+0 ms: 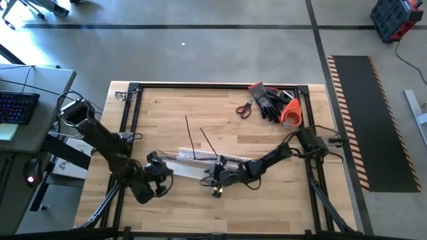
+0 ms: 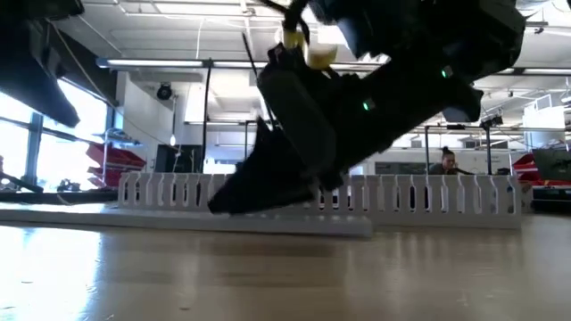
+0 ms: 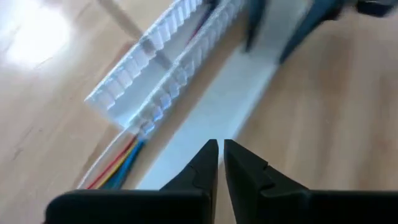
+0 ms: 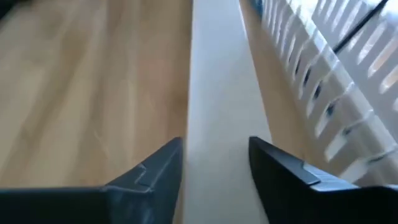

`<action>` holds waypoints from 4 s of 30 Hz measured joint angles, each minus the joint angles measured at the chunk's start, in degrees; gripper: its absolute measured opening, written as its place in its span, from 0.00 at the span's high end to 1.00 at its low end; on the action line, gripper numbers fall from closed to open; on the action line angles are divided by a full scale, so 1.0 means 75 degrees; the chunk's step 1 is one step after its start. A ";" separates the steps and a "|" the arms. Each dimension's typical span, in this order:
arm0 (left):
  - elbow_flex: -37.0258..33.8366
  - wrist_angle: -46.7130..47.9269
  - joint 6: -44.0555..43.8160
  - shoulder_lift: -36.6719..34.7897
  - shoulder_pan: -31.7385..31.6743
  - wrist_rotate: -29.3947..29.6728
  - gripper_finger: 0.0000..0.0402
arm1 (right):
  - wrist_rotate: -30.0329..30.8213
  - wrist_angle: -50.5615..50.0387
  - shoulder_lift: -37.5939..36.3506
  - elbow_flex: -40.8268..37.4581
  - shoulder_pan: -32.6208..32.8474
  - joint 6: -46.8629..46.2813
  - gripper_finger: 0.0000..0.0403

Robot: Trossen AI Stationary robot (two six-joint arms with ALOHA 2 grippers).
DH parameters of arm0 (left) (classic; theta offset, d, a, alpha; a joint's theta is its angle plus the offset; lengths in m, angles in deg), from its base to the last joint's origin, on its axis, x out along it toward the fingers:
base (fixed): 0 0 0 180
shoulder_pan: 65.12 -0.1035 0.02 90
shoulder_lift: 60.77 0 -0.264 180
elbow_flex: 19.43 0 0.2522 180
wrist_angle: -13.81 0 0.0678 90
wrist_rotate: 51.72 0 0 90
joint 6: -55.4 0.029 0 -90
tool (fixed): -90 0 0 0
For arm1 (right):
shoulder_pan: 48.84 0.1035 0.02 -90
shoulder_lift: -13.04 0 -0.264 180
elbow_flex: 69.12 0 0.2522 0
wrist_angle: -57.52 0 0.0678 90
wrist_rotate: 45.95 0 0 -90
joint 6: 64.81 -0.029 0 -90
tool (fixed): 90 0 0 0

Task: Ziptie cables
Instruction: Close the white cable duct

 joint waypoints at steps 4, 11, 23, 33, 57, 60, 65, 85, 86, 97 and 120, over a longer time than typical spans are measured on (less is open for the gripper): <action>0.0004 0.0047 -0.0313 0.0309 -0.0004 0.0009 0.98 | -0.0155 -0.0704 -0.0039 0.0038 0.0057 -0.0224 0.70; 0.0004 -0.0329 -0.0339 0.0771 -0.0012 -0.0081 0.98 | -0.0047 -0.2630 -0.0697 0.0028 0.0784 -0.0612 0.89; 0.0007 -0.1072 0.0251 0.0873 -0.0194 0.0000 0.98 | 0.2661 -0.3538 -0.2191 -0.0009 0.2322 -0.0785 0.90; 0.0007 -0.1322 0.0731 0.0895 -0.0380 0.0004 0.98 | 0.1937 -0.1821 -0.1102 -0.0016 0.2052 0.0343 0.48; 0.0007 -0.1572 0.0916 0.0989 -0.0382 -0.0064 0.98 | 0.1486 -0.3305 -0.0706 0.0020 0.1295 -0.0108 0.23; 0.0007 -0.1668 0.0917 0.0989 -0.0382 -0.0061 0.98 | 0.1558 -0.4412 -0.1042 0.0017 0.1323 -0.0209 0.23; 0.0007 -0.1813 0.1059 0.1001 -0.0382 -0.0067 0.98 | 0.1755 -0.5464 -0.1757 -0.0039 0.1345 -0.0567 0.23; 0.0007 -0.1904 0.1174 0.1007 -0.0335 -0.0037 0.98 | 0.1395 -0.2590 -0.0439 0.0035 0.1123 0.0651 0.23; 0.0009 -0.1910 0.1207 0.1007 -0.0335 -0.0035 0.98 | 0.1393 -0.2644 -0.0453 0.0032 0.1117 0.0708 0.23; 0.0007 -0.1999 0.1315 0.1007 -0.0335 -0.0054 0.98 | 0.0859 -0.3254 -0.0508 0.0033 0.0568 0.1101 0.23; 0.0007 -0.2040 0.1324 0.1007 -0.0335 -0.0064 0.98 | -0.0075 -0.3000 -0.0501 -0.0015 0.0357 0.0992 0.23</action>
